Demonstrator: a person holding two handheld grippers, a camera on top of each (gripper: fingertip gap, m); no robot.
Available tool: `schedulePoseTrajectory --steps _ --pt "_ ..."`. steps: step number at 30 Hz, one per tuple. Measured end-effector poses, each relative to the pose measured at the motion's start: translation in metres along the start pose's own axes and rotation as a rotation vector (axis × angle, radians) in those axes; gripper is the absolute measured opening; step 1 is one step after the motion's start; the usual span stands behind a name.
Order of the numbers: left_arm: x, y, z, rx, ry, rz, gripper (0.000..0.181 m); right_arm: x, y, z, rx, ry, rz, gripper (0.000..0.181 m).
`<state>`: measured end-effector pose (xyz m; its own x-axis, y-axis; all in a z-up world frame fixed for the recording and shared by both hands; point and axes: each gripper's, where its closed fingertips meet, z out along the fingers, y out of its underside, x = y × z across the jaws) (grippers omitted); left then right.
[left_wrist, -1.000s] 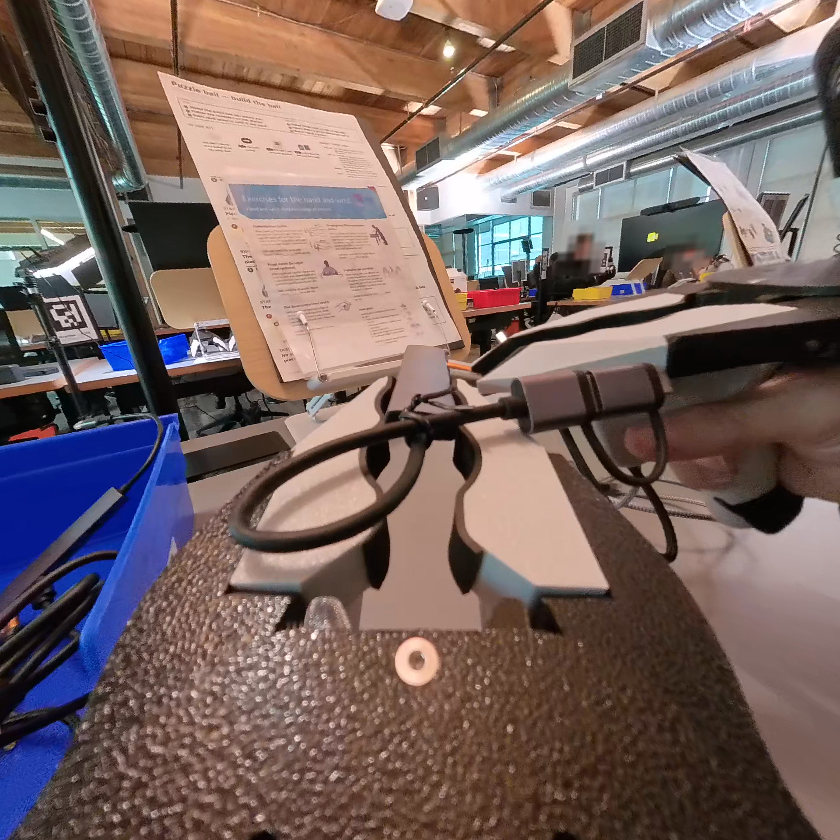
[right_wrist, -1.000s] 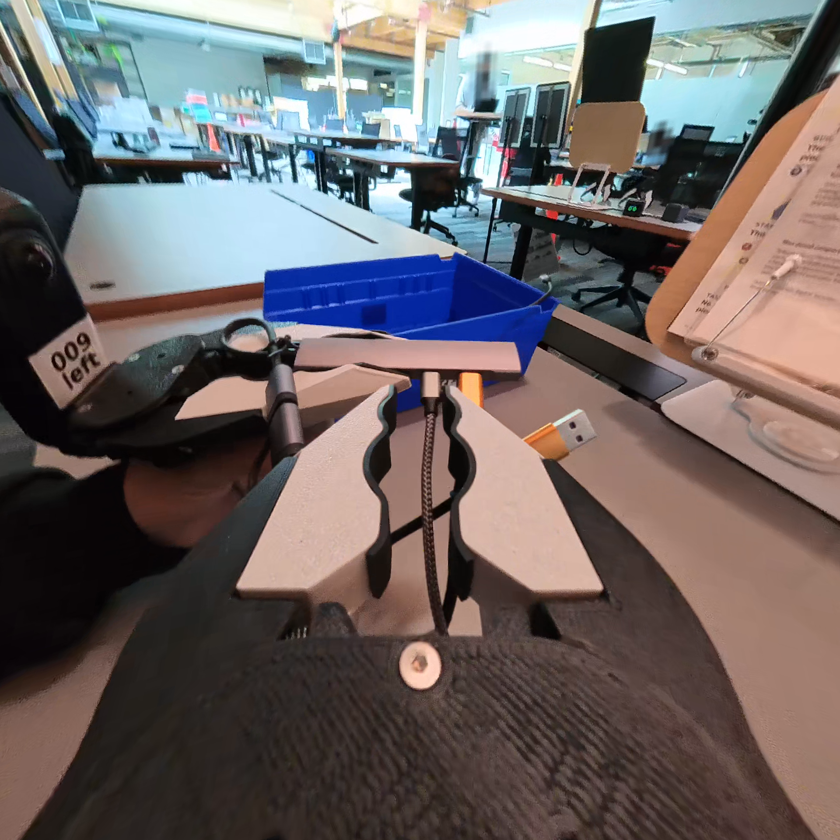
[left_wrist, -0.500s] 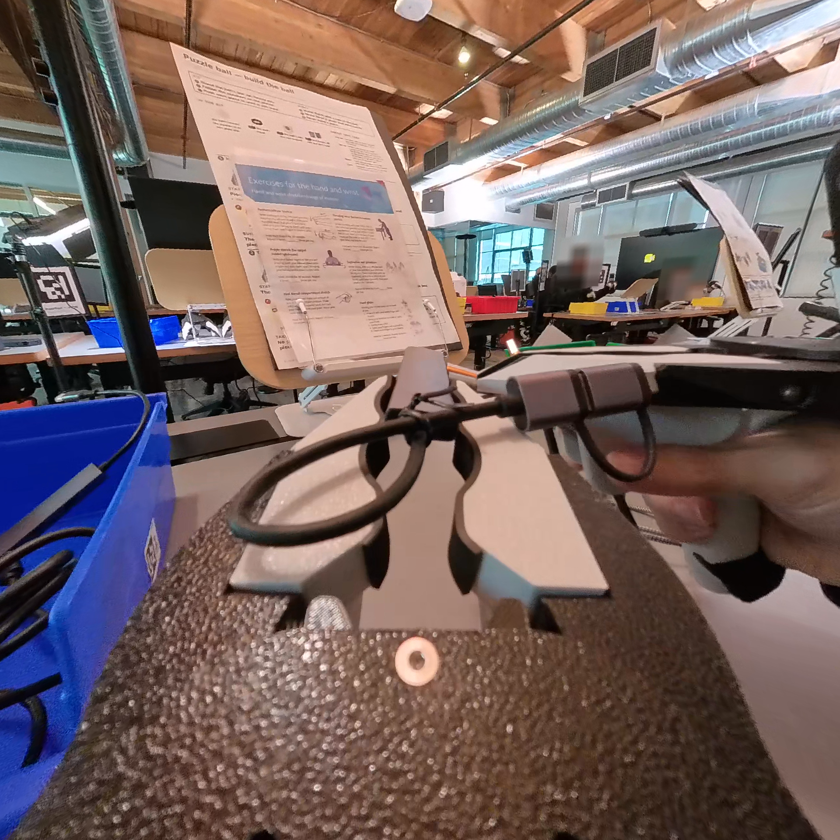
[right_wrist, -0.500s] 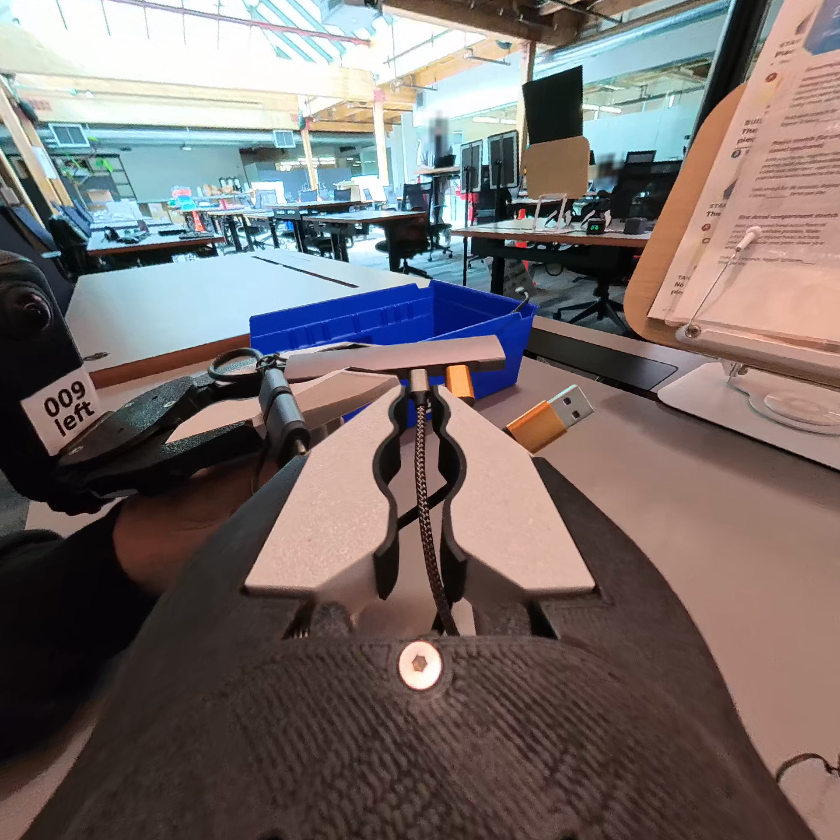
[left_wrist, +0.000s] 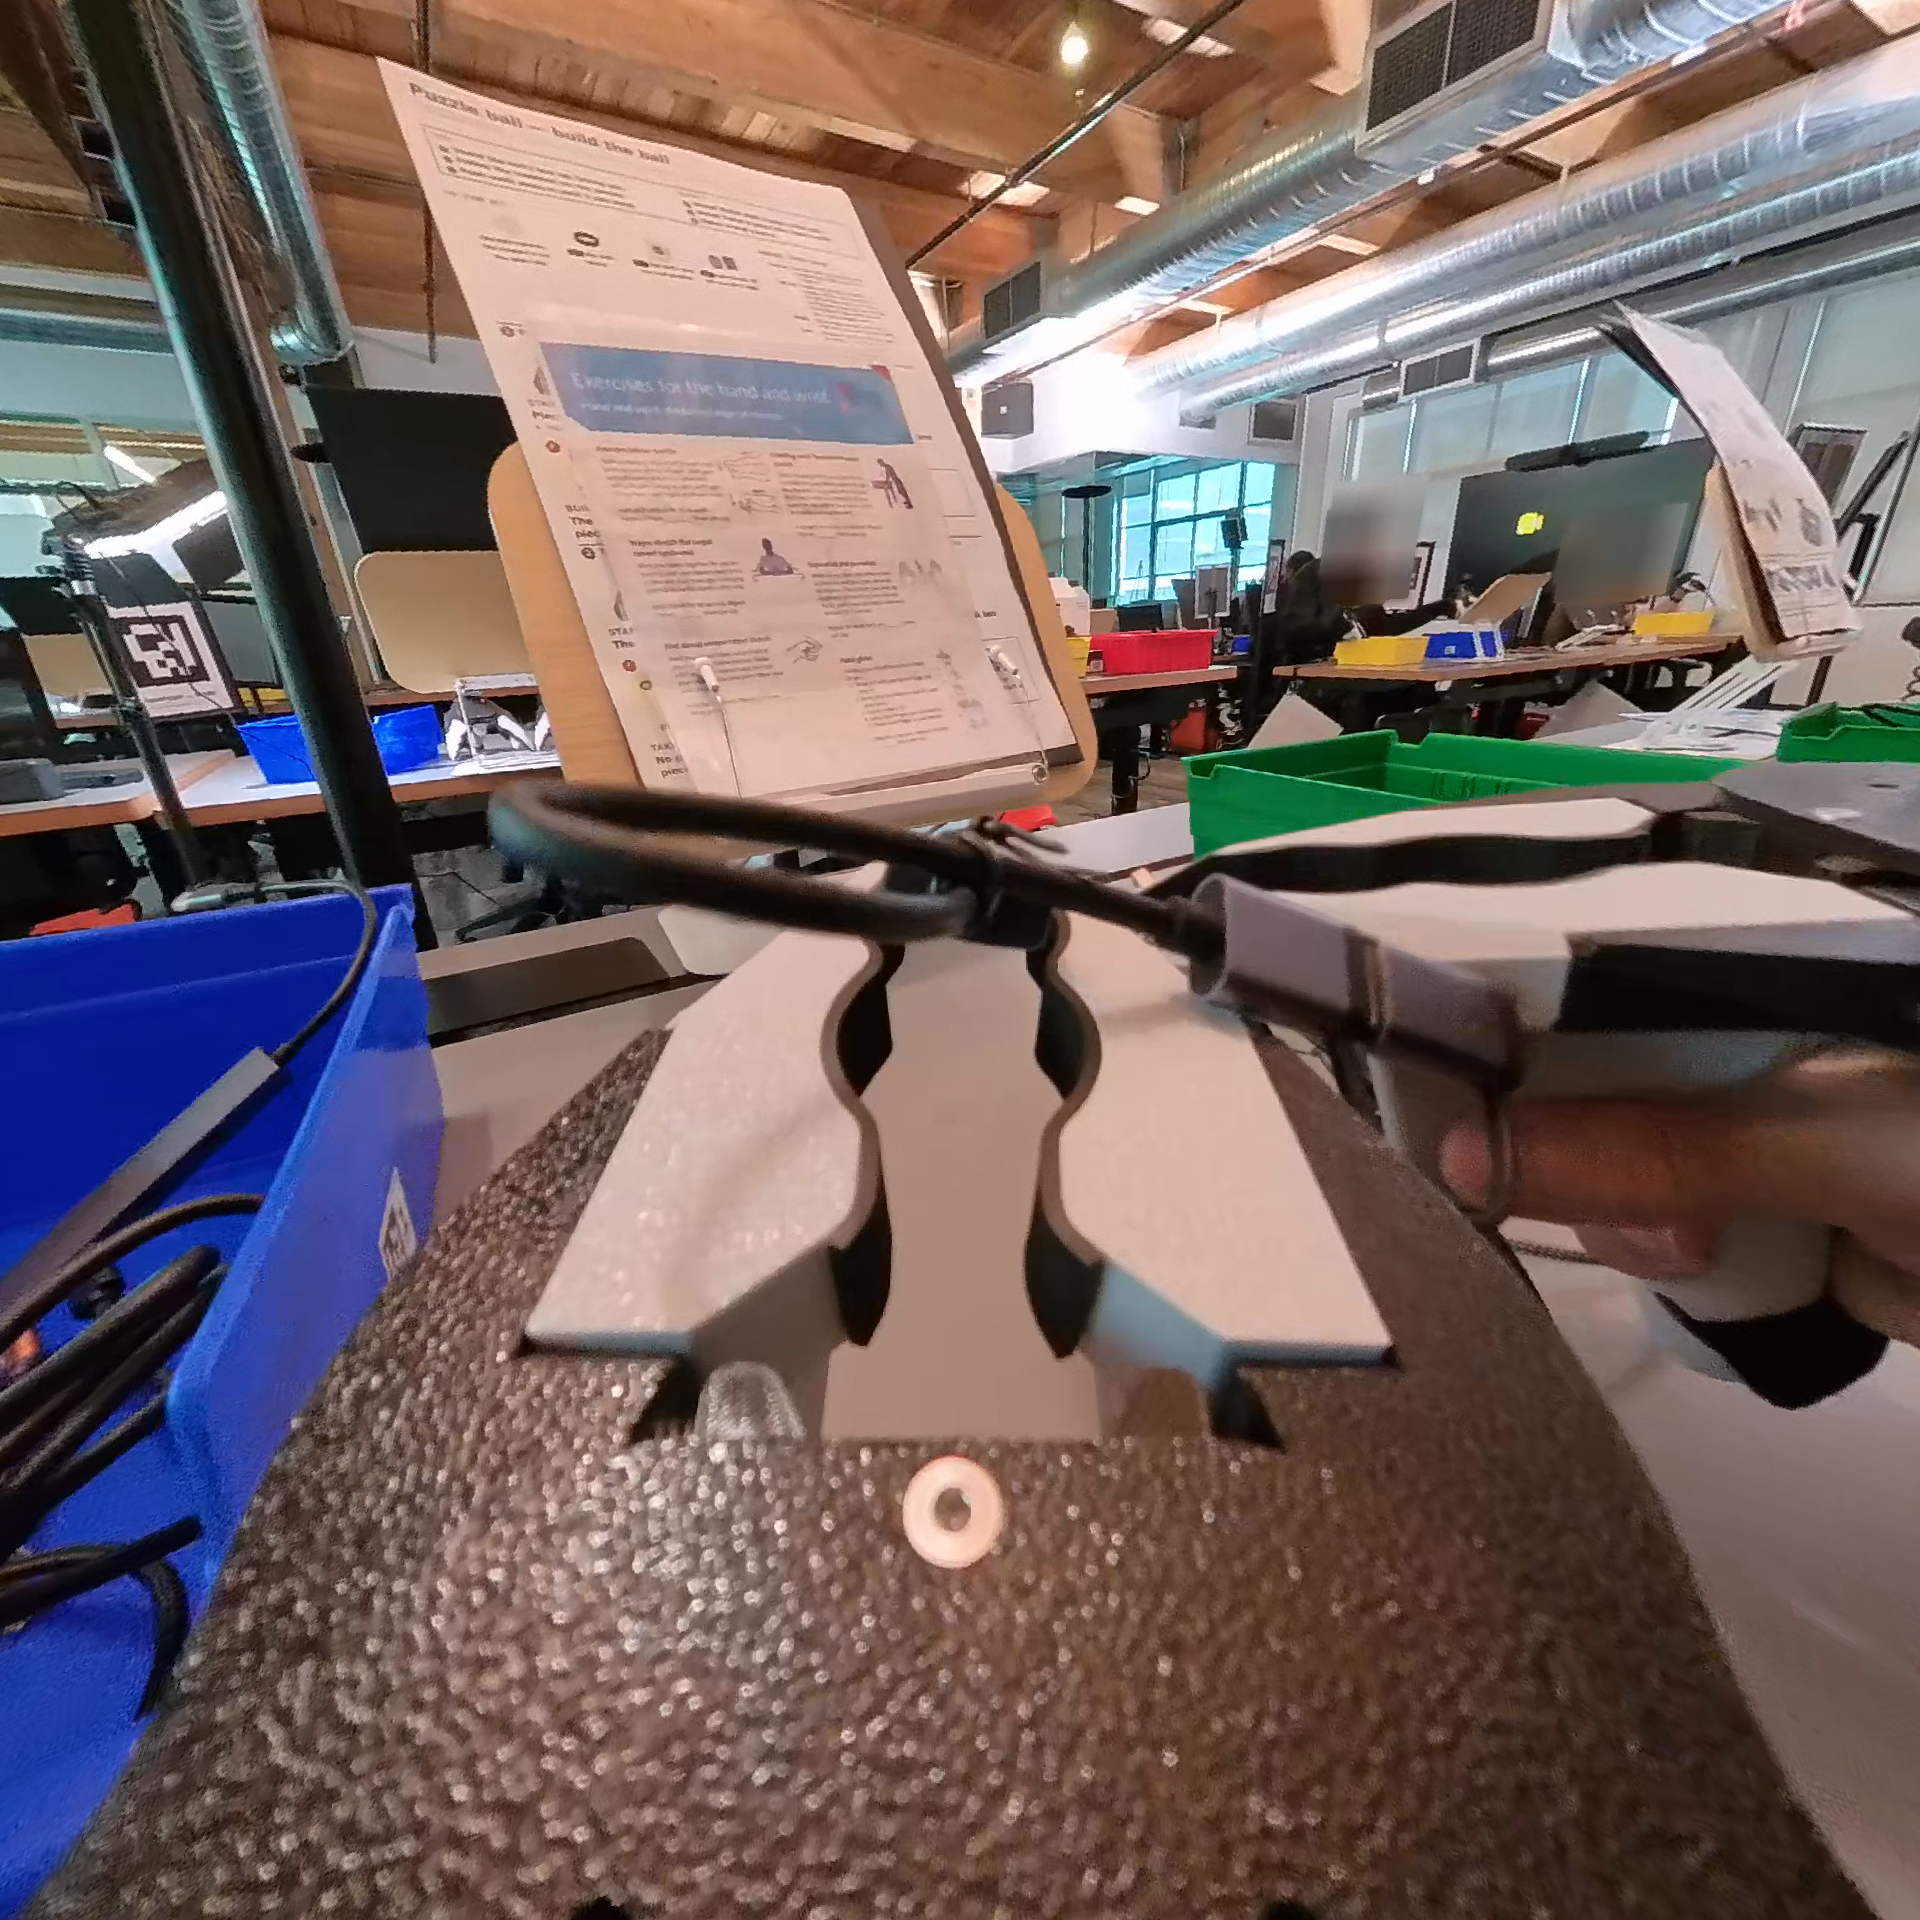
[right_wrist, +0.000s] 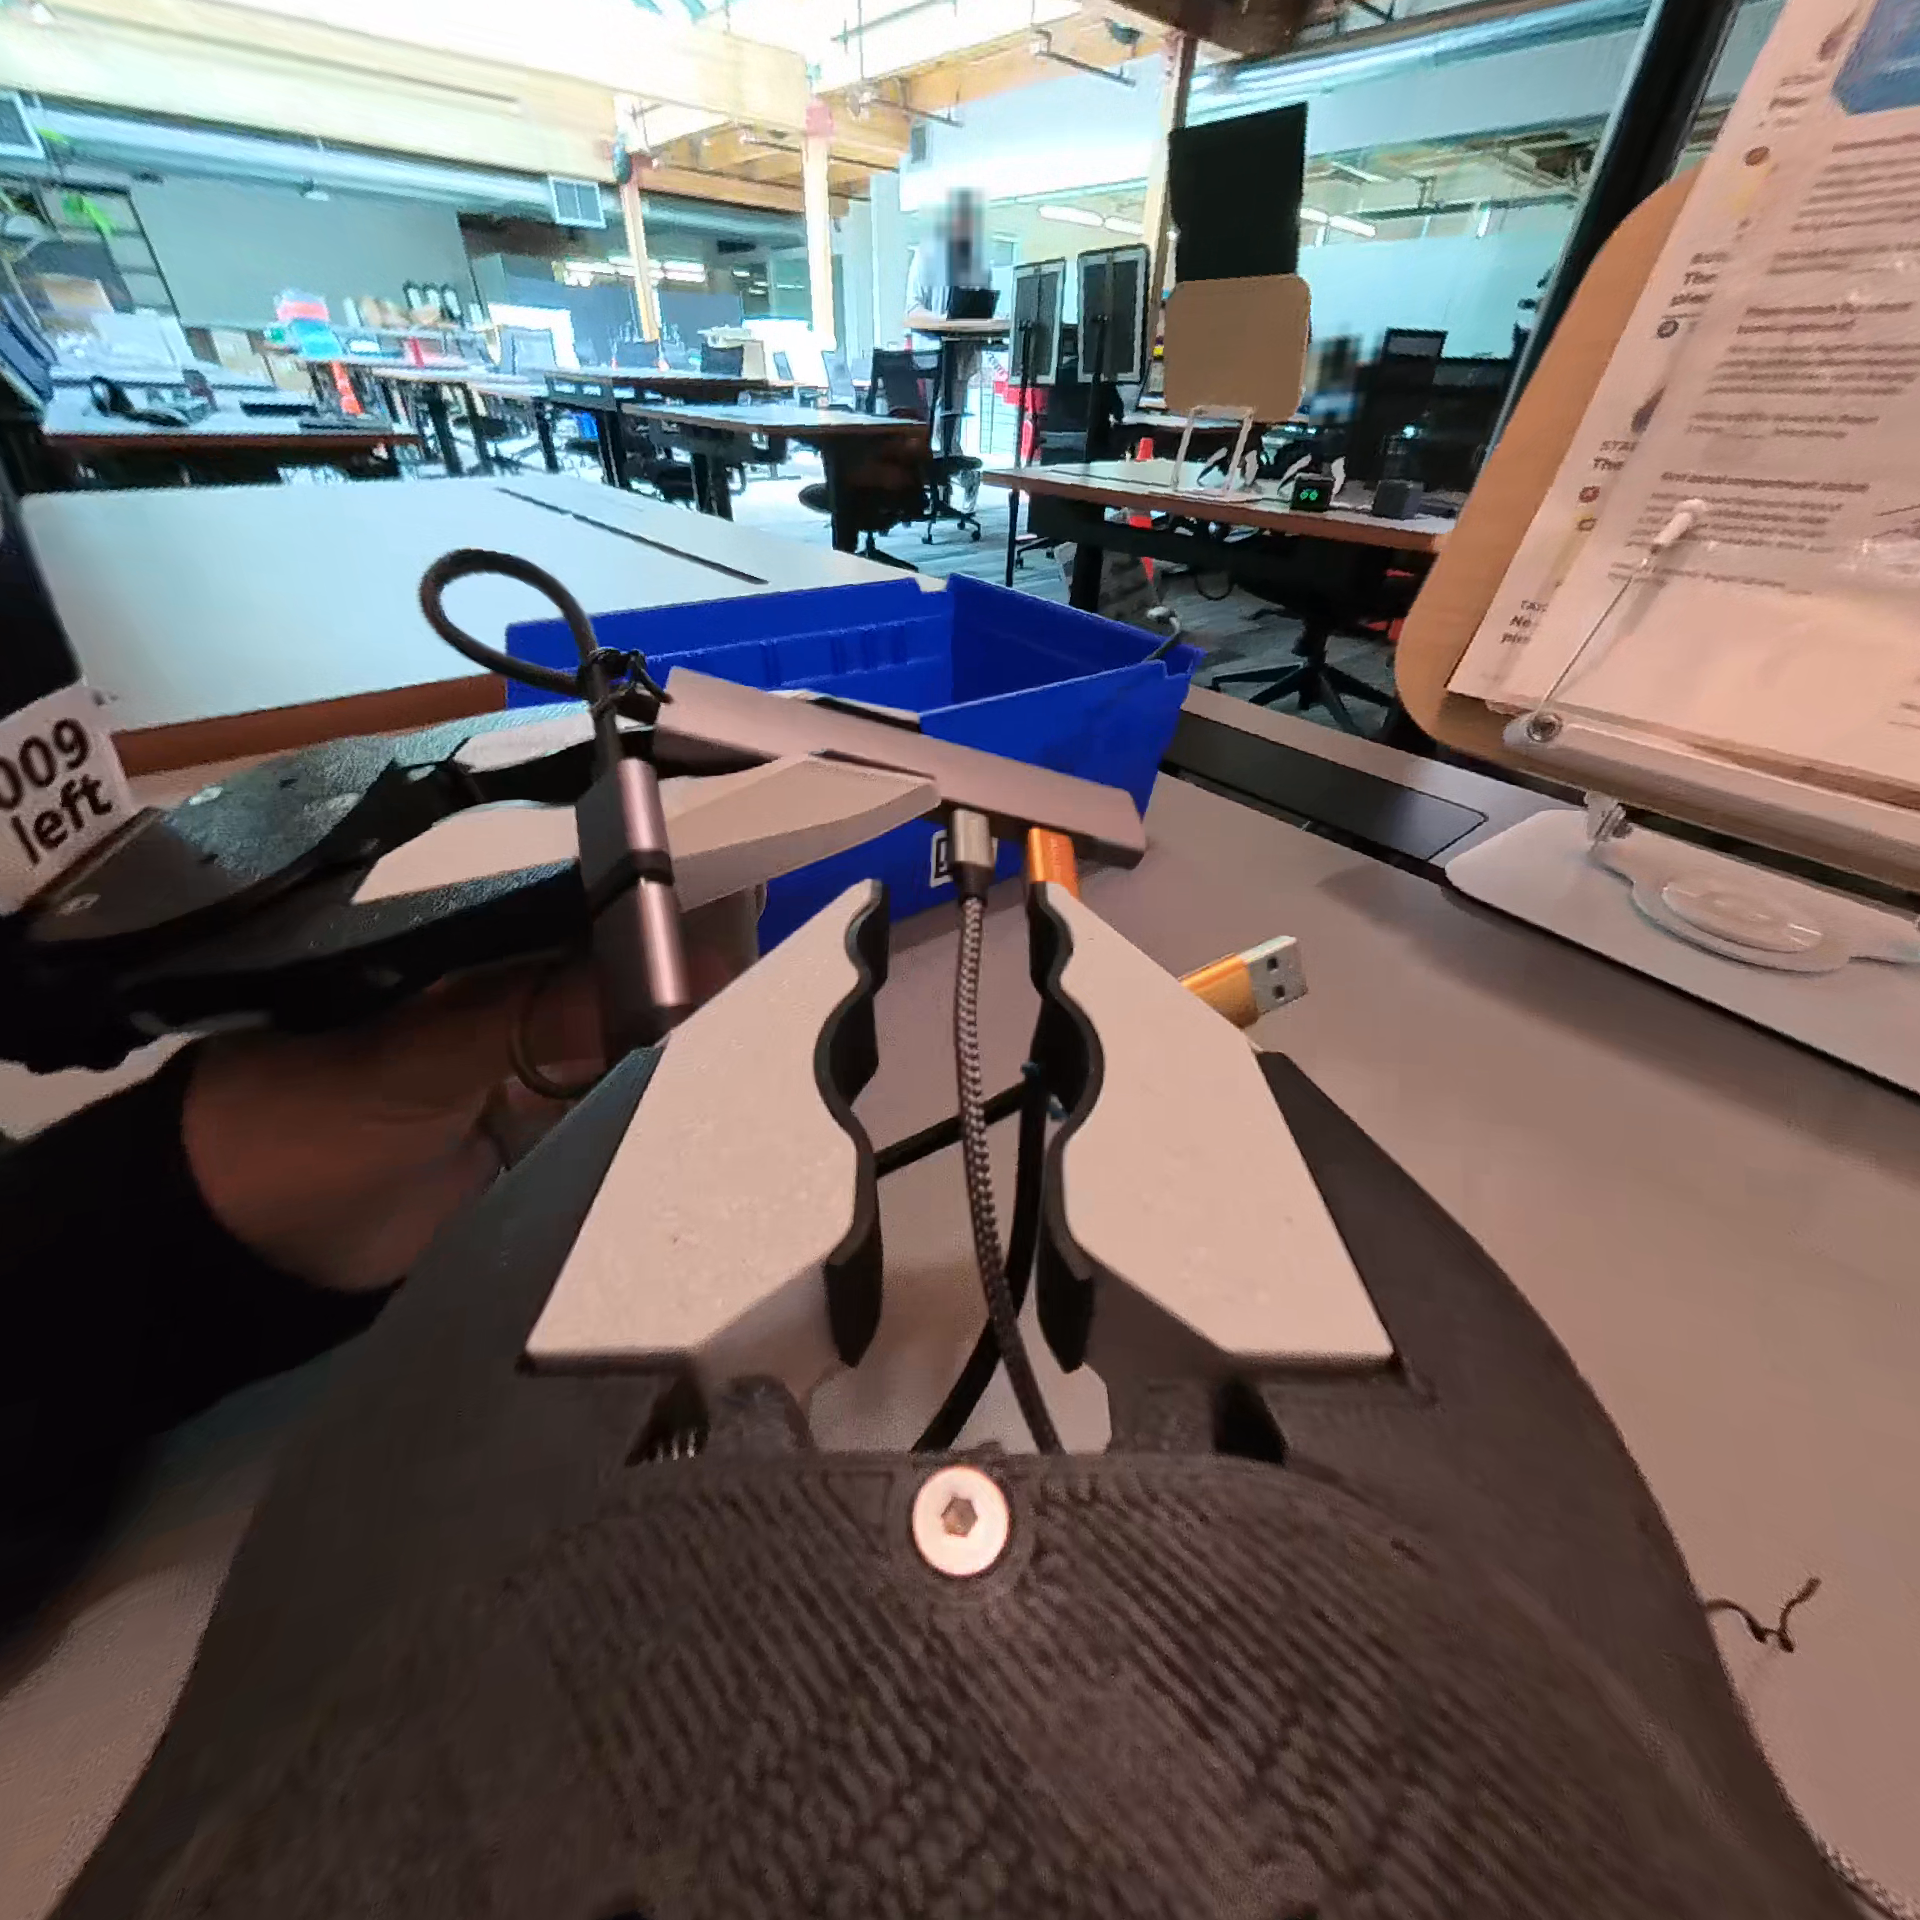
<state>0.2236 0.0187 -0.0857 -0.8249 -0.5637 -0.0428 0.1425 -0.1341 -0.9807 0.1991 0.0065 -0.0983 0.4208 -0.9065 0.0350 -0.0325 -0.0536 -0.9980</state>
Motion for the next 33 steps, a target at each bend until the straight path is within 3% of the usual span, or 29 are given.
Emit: schedulePoseTrajectory --steps 1,7,12,17,22,33 --pt "-0.001 -0.001 0.000 0.004 0.000 -0.009 0.021 -0.003 0.000 0.000 0.001 -0.004 -0.027 0.024" --pt "0.006 0.001 0.002 -0.004 0.038 -0.052 0.021 0.007 0.005 0.002 -0.034 0.155 -0.347 0.005" --pt "0.011 0.003 0.004 -0.015 0.085 -0.086 0.021 0.014 0.001 -0.003 -0.060 0.298 -0.742 0.003" --pt "0.018 0.004 0.001 -0.028 0.158 0.064 0.019 0.014 -0.007 -0.011 -0.079 0.373 -1.110 0.003" --pt "0.026 0.004 0.000 -0.036 0.164 0.215 0.024 0.010 -0.004 -0.015 -0.070 0.320 -1.160 0.002" --pt "0.026 0.011 0.005 -0.102 0.172 0.110 0.023 0.014 0.000 -0.015 -0.090 0.326 -1.161 0.002"
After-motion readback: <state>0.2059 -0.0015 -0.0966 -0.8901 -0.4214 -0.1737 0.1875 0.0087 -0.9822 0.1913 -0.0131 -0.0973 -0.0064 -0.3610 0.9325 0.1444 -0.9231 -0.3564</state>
